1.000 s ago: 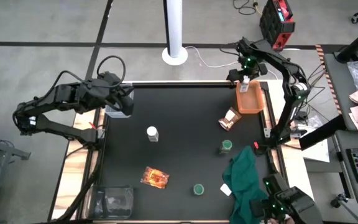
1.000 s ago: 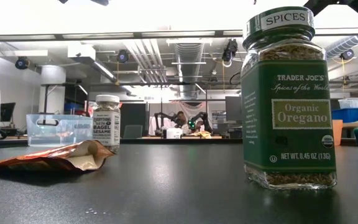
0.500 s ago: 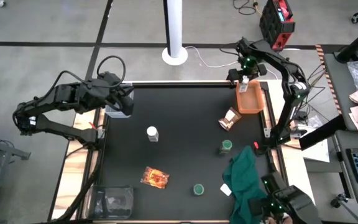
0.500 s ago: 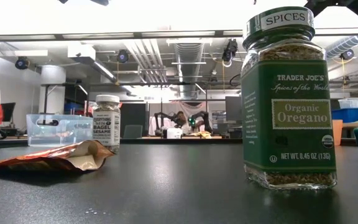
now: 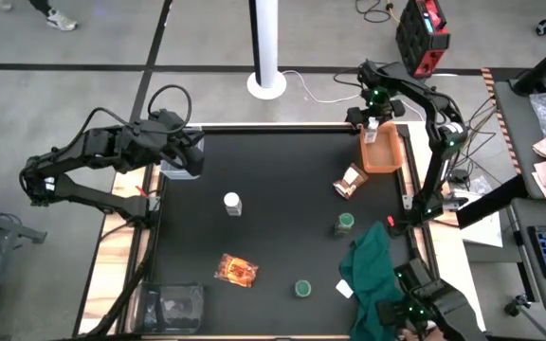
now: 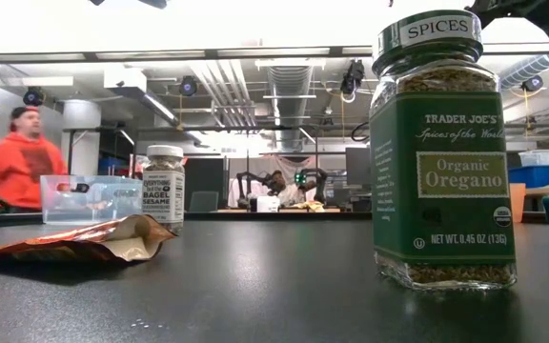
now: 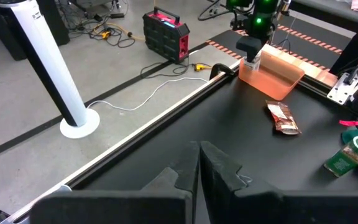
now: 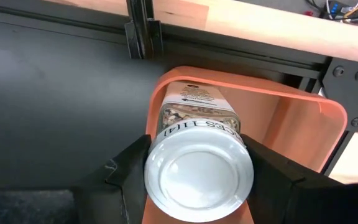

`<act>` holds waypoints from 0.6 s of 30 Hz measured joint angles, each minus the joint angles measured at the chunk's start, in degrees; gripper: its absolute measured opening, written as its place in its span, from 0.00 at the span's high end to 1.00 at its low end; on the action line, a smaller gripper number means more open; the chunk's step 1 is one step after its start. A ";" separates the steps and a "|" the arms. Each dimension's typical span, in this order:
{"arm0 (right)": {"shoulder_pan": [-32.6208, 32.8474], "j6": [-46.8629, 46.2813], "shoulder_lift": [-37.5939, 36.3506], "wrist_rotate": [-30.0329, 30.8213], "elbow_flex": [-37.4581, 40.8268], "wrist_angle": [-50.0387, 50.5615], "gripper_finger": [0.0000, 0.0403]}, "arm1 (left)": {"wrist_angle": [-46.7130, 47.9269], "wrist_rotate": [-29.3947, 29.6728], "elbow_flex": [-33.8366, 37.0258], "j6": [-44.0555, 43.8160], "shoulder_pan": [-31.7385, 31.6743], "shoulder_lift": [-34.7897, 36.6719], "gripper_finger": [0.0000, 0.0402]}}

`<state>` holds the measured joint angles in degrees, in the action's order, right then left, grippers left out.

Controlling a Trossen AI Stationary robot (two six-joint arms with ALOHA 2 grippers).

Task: Sort spices by type
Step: Put the right white seasoning bottle into the orange bin

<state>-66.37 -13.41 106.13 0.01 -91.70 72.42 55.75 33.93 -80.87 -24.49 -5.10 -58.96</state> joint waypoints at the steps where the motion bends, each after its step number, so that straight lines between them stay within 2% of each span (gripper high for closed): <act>1: 0.00 0.00 0.02 0.02 0.00 0.00 0.50 | 0.00 0.00 -0.01 0.02 0.00 -0.01 1.00; 8: 0.00 -0.04 0.07 0.11 0.00 0.30 0.34 | 0.00 0.00 0.00 0.22 0.01 0.00 1.00; 18: -0.02 -0.04 -0.71 1.18 -0.98 1.23 0.27 | 0.00 0.00 -0.01 0.22 -0.01 0.00 1.00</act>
<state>-66.39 -13.45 105.42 1.19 -92.68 73.65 55.75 33.93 -80.88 -24.27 -5.10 -58.96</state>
